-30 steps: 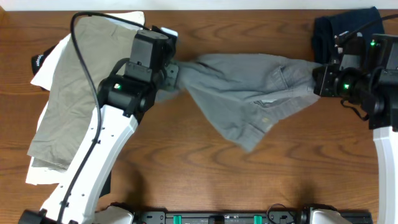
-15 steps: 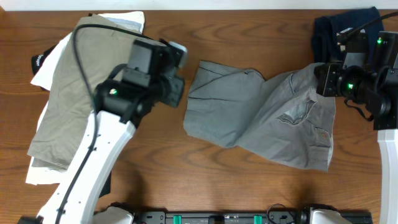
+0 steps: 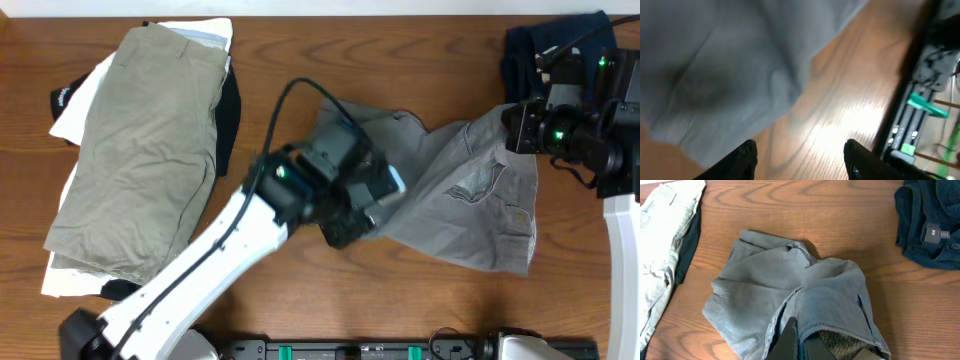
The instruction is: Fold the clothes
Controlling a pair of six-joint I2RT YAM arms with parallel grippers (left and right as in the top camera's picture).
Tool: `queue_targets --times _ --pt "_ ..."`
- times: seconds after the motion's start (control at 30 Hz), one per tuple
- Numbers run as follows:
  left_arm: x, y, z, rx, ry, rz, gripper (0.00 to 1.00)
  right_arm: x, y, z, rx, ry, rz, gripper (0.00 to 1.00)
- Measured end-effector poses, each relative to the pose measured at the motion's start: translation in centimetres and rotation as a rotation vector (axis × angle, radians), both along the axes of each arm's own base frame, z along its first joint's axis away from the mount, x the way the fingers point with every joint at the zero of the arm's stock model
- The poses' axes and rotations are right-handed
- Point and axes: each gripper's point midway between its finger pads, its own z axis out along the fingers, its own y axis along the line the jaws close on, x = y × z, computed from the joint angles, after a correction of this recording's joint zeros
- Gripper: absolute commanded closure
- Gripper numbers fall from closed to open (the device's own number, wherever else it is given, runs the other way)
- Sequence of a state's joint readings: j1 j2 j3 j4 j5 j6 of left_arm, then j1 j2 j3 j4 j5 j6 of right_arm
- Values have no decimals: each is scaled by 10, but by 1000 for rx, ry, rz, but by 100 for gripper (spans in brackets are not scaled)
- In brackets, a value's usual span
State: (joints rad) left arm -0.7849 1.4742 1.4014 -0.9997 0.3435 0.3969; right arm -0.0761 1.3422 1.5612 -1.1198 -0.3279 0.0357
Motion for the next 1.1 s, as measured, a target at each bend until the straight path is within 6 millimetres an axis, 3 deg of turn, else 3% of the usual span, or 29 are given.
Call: queue_targets --times 0.13,0.2,0.3,0.43,0.57,0.77,0.87,0.93,1.1 --pt "1 -39 24 -141 -115 -42 38 0 0 0 -1 0 3 99" --pt "6 -57 24 -201 -153 -17 37 0 0 0 -1 0 3 99" --pt "17 -71 4 -239 -170 57 37 0 0 0 -1 -1 4 99" --pt "32 -76 -38 -240 -168 165 34 1 0 0 -1 -2 4 99" --pt "39 -80 -54 -257 -171 208 32 1 0 0 -1 -2 4 99" --pt "42 -82 -53 -276 -159 242 31 1 0 1 -1 -5 4 99" --pt "48 -89 -59 -285 -167 245 17 2 0 1 -1 -10 4 99" --pt "54 -97 -69 -290 -166 250 11 2 0 1 -2 -10 4 99" --pt "65 -109 -110 -264 -146 263 10 2 0 1 -2 -10 4 99"
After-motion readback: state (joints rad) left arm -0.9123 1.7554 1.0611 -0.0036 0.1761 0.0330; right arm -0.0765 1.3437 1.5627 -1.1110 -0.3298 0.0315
